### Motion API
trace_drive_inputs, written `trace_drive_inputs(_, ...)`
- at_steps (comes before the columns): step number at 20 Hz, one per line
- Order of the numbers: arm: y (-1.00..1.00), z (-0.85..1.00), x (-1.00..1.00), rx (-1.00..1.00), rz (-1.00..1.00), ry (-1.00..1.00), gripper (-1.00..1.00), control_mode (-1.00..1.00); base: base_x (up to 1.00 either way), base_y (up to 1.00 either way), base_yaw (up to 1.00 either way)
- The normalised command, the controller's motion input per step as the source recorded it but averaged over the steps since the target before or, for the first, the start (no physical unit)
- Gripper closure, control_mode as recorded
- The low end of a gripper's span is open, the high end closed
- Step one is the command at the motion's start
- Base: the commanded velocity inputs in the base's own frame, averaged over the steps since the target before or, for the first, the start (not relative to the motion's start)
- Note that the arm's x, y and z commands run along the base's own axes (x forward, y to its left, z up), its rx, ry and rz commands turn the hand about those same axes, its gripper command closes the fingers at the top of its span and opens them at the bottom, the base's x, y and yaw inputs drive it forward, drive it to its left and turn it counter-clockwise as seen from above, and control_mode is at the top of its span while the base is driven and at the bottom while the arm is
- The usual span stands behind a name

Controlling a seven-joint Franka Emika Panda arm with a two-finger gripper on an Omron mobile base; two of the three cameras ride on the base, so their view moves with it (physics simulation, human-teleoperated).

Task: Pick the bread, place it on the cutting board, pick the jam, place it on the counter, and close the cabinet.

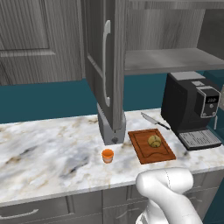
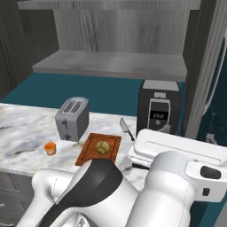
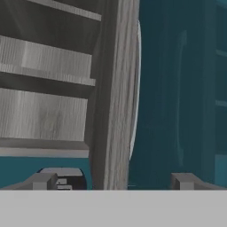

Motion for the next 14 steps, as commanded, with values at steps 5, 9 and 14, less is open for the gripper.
trace_drive_inputs(5,-0.1,0.0,0.16,0.0,0.0,0.0,-1.0,-1.0,0.0,0.0,0.0)
trace_drive_inputs(9,-0.11,0.0,0.14,0.0,0.0,0.0,-1.0,-1.0,0.0,0.0,0.0)
trace_drive_inputs(14,-0.06,-0.01,0.07,0.0,0.0,0.0,-1.0,-1.0,0.0,0.0,0.0)
